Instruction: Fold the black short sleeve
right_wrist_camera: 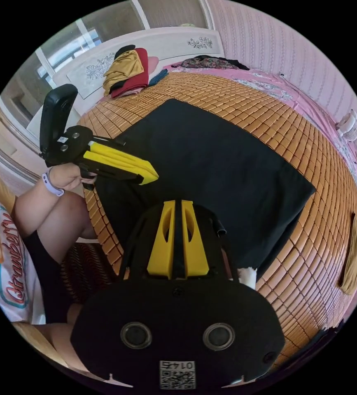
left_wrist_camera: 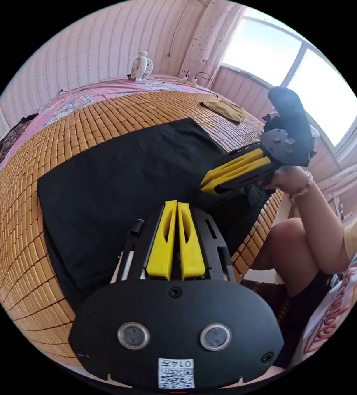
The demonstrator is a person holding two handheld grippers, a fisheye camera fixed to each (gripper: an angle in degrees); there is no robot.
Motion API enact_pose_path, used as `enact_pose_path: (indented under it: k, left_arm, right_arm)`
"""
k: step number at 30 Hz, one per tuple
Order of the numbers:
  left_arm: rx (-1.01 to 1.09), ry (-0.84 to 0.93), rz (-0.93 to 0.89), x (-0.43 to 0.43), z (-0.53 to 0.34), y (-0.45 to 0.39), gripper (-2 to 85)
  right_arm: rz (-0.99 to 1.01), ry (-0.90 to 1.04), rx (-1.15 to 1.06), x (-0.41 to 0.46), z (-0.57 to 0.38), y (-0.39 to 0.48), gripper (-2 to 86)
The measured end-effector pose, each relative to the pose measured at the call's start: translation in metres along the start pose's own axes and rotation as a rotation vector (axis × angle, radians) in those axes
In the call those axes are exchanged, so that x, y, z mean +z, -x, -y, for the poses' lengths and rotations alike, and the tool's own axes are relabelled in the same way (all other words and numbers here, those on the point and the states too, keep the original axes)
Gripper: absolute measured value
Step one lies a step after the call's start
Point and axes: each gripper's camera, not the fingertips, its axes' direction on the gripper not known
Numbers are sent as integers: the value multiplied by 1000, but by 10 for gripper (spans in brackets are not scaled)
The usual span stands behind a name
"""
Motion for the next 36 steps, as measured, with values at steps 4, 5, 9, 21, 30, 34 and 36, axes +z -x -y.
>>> enact_pose_path:
  k: [4, 5, 9, 21, 30, 34, 36]
  left_arm:
    - [69, 73, 40, 16, 8, -17, -10]
    - [80, 74, 49, 16, 10, -20, -10]
    - [86, 75, 40, 20, 20, -29, -10]
    - [47, 74, 58, 14, 67, -62, -10]
    - [164, 204, -44, 37, 74, -87, -10]
    - [195, 192, -52, 38, 78, -97, -10]
    - [188, 187, -64, 39, 79, -98, -10]
  right_arm:
    - [43, 72, 29, 1, 20, 13, -1]
    - [24, 61, 19, -2, 21, 18, -2]
    - [4, 54, 22, -13, 37, 31, -4]
    - [-57, -143, 152, -68, 86, 44, -9]
    - [-211, 21, 54, -62, 233, 92, -9]
    - [-278, 216, -52, -47, 333, 88, -5]
    - [-285, 294, -88, -33, 369, 83, -5]
